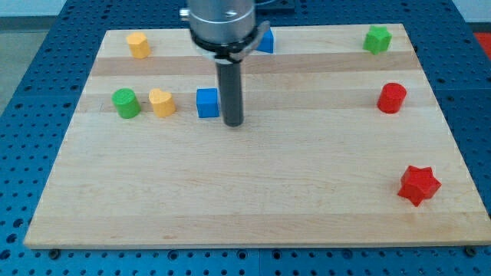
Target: Push blue cube towards the yellow heart
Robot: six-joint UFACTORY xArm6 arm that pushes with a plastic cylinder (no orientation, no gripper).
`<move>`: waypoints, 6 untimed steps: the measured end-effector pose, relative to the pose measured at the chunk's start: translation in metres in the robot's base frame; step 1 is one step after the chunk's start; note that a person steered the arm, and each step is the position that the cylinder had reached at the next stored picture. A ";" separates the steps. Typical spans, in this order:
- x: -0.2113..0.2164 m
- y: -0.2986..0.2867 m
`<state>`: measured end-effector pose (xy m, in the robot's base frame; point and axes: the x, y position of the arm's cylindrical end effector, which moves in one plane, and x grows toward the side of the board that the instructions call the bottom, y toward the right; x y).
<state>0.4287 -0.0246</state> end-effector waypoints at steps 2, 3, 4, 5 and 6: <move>-0.024 0.008; -0.027 0.001; -0.027 -0.012; -0.027 -0.024; -0.027 -0.033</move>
